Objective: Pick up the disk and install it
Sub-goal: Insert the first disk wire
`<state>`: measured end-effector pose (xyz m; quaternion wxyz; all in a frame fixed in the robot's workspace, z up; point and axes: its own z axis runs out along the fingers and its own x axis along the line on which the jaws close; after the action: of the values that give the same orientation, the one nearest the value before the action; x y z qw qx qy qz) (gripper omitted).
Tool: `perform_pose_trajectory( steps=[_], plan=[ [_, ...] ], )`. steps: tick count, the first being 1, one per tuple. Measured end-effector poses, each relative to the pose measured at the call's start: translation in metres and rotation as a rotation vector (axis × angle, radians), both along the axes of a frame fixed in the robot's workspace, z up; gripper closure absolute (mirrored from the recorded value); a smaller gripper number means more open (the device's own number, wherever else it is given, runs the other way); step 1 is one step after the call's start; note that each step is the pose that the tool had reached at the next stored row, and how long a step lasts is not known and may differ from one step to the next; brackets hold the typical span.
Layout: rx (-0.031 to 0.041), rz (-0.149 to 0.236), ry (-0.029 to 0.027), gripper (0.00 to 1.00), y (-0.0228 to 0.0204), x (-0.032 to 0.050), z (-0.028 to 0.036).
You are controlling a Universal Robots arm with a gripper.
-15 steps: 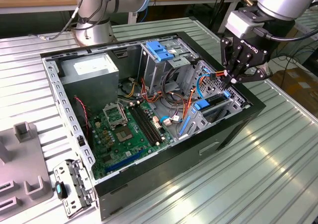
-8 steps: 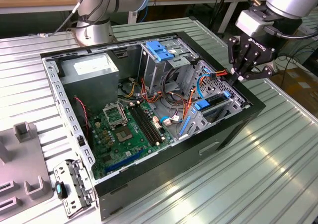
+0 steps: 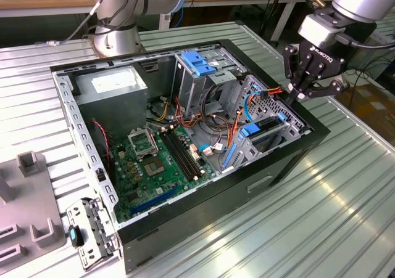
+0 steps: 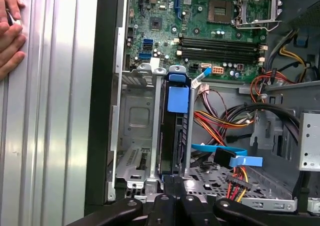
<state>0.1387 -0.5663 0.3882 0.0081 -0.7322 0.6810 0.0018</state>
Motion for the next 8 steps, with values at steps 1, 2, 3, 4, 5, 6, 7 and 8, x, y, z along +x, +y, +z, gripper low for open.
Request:
perform_pose_trajectory(
  steps=[1,2,3,4,5,6,7,8],
  plan=[
    [0.0,0.001,0.0,0.89,0.0004,0.0017,0.0],
    [0.0,0.002,0.0,0.89,0.0009,0.0035,0.0],
    [-0.0001,0.002,0.0,0.89,0.0011,0.0045,0.0],
    [-0.0001,0.002,0.0,0.89,0.0015,0.0061,0.0],
    [0.0,0.002,0.0,0.89,0.0017,0.0077,-0.0001],
    [-0.0001,0.002,0.0,0.89,0.0019,0.009,0.0],
    [0.0,0.003,0.0,0.89,0.0021,0.0099,-0.0001],
    [0.0001,0.003,0.0,0.89,0.0025,0.011,-0.0001]
  ],
)
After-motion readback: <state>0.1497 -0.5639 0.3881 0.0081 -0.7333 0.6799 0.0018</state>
